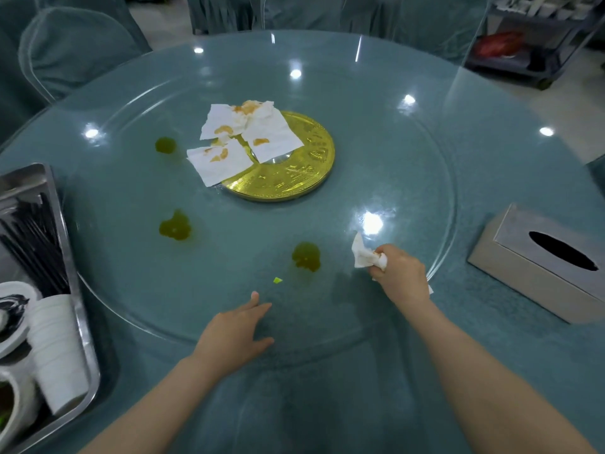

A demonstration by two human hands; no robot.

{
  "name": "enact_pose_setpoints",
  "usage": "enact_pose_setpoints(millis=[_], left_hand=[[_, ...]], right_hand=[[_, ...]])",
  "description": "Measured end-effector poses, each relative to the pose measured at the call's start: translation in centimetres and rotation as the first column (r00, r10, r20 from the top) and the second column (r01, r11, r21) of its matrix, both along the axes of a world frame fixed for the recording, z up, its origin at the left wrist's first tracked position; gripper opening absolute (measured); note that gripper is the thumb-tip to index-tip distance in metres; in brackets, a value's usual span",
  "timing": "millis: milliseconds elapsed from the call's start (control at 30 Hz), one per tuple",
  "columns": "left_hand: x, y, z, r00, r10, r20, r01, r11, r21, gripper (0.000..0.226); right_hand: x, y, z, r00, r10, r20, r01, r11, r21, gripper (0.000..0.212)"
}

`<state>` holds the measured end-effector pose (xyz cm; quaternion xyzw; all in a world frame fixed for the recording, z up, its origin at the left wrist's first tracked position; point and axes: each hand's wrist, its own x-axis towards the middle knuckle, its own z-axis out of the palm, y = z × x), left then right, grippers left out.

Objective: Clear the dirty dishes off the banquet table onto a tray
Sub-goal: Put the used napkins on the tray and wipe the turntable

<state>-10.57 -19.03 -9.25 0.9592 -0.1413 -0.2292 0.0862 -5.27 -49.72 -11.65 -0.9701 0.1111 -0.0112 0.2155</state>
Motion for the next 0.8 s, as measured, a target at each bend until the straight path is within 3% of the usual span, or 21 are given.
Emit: enact_pose_setpoints(millis=[233,500,633,800], left_hand=[[-0.2,-2.2,-0.3,1.000,0.000,0.004,0.000,0.998,-0.057,0.074],[0.8,-2.1,0.1,0.995,0.045,-0.092,-0.071,0.953,-0.294,0.072],[1.5,-1.3,0.1,0.985,0.171,0.001,-0.162,0.931,-0.327,0.070],[1.8,0.6,-0.1,0.972,0.232,-0.026,-0.226,0.904,-0.364,0.067]], right_hand=[[-4.4,5.2,0.5,0.985,0.163,0.053,-0.168,0.978,0.122,0.028],[-3.0,8.5,1.6,0.992,0.115,0.048,-0.123,0.968,0.218,0.022],[-1.9,10.1,1.4,0.991,0.129,0.027,-0.132,0.968,0.213,0.022],[-0.8,11.0,0.8,0.965,0.195,-0.173,-0.190,0.981,0.045,0.020]])
